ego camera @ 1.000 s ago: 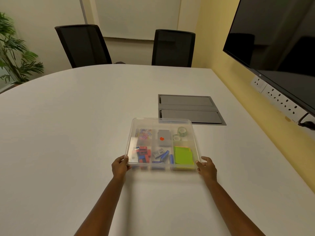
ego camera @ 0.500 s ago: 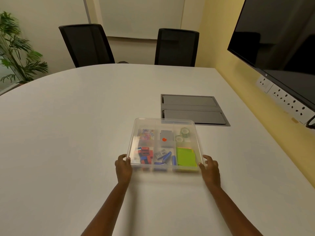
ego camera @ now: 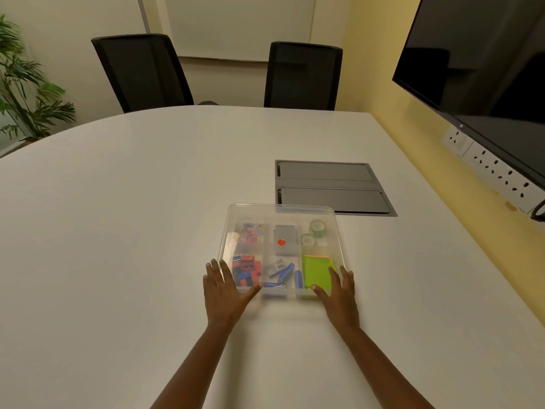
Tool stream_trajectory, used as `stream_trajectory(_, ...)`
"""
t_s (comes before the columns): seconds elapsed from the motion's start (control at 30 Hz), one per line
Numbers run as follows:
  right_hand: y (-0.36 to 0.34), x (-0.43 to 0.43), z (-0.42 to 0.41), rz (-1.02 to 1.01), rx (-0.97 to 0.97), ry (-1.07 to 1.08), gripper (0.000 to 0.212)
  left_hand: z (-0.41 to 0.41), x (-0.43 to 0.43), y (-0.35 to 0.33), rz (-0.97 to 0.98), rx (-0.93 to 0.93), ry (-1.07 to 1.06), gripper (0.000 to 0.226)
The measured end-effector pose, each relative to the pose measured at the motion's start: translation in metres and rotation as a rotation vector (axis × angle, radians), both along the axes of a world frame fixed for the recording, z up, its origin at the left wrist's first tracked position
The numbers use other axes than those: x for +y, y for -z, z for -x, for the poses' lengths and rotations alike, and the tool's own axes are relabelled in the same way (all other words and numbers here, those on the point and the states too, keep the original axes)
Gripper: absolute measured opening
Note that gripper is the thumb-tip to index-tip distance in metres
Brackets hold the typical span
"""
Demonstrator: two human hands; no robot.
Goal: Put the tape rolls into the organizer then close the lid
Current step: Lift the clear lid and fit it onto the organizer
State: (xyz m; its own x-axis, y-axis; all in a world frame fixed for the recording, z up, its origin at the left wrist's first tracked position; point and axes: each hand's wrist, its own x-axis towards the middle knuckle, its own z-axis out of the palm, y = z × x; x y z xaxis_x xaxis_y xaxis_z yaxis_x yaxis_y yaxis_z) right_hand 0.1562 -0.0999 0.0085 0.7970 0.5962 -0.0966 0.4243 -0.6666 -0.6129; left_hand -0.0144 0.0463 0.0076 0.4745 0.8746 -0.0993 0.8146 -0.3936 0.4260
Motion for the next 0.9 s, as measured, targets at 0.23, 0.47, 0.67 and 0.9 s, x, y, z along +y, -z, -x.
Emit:
stream_trajectory(0.23,-0.005,0.005,-0.006,0.067,0.033,-0.024,0.063,-0.004,0.008,-0.002,-0.053,-0.022,0.010,0.138)
stream_trajectory(0.47,-0.017,0.036,-0.045,-0.003,0.025,0.008,0.050,-0.030,0.052,-0.014,0.003,-0.016,-0.002,0.071)
stream_trajectory(0.67,-0.032,0.075,-0.096,-0.053,0.108,0.042,0.045,-0.061,0.095,-0.028,0.017,-0.033,-0.017,0.053)
stream_trajectory(0.9,-0.029,0.119,-0.159,-0.124,0.245,0.183,0.032,-0.091,0.128,-0.031,-0.005,-0.056,-0.016,0.047)
